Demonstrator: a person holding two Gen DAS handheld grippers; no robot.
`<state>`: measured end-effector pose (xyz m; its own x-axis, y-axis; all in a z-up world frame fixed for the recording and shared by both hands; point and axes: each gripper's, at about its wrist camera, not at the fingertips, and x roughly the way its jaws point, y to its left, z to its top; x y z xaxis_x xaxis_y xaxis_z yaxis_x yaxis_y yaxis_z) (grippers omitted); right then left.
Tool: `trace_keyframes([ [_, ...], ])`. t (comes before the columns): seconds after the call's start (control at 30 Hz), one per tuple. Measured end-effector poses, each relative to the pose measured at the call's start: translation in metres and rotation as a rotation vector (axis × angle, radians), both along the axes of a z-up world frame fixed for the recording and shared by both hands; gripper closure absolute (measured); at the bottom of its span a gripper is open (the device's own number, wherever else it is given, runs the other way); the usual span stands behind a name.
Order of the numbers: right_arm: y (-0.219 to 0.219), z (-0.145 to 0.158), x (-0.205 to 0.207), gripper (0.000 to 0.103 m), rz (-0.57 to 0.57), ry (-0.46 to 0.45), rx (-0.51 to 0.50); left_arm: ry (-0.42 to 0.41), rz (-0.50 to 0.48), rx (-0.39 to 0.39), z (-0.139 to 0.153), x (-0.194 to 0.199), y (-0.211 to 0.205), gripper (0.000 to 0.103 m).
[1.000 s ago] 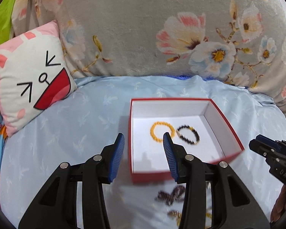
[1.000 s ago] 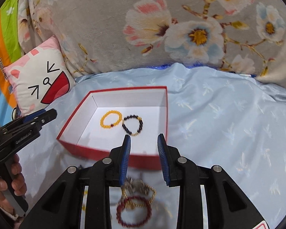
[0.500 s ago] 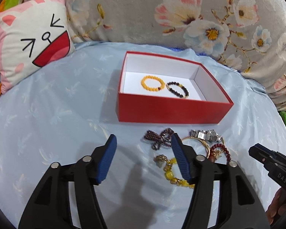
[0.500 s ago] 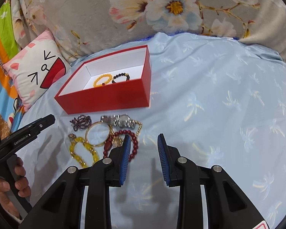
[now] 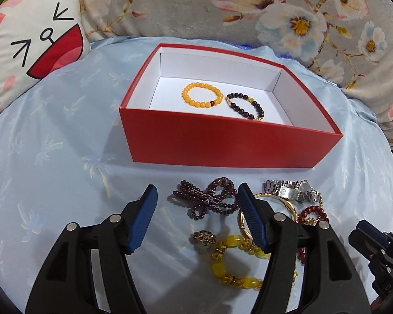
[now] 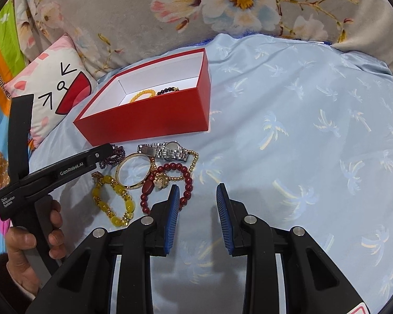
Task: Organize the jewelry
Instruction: 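Grasp the garnet bead strand with the left tool while the right grasps the silver watch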
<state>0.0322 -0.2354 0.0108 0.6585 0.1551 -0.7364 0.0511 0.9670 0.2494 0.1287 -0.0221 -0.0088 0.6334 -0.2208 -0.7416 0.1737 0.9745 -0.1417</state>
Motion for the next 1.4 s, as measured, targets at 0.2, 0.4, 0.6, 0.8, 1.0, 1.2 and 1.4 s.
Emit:
trace_keyframes([
  [0.2,0.0,-0.003,0.005,0.074,0.004,0.009,0.003,0.016,-0.024,-0.036,-0.005,0.001,0.001,0.08],
  [0.4,0.007,-0.003,0.016,0.074,0.033,0.005,-0.011,0.003,-0.04,-0.067,-0.002,-0.005,0.007,0.09],
  [0.6,0.024,-0.001,0.035,0.074,0.088,-0.014,-0.03,-0.014,-0.008,-0.049,-0.002,-0.01,0.023,0.09],
  [0.8,0.04,-0.007,0.051,0.074,0.125,0.002,-0.038,-0.014,-0.005,-0.043,-0.003,-0.011,0.024,0.09],
  [1.0,0.04,-0.016,0.057,0.074,0.128,0.029,0.004,-0.007,-0.008,-0.052,-0.004,-0.009,0.024,0.09],
  [1.2,0.037,-0.016,0.069,0.074,0.111,0.023,0.015,-0.004,-0.009,-0.057,-0.005,-0.009,0.025,0.089],
  [1.4,0.039,-0.014,0.08,0.074,0.106,0.008,-0.012,-0.001,-0.009,-0.059,-0.006,-0.009,0.024,0.089],
])
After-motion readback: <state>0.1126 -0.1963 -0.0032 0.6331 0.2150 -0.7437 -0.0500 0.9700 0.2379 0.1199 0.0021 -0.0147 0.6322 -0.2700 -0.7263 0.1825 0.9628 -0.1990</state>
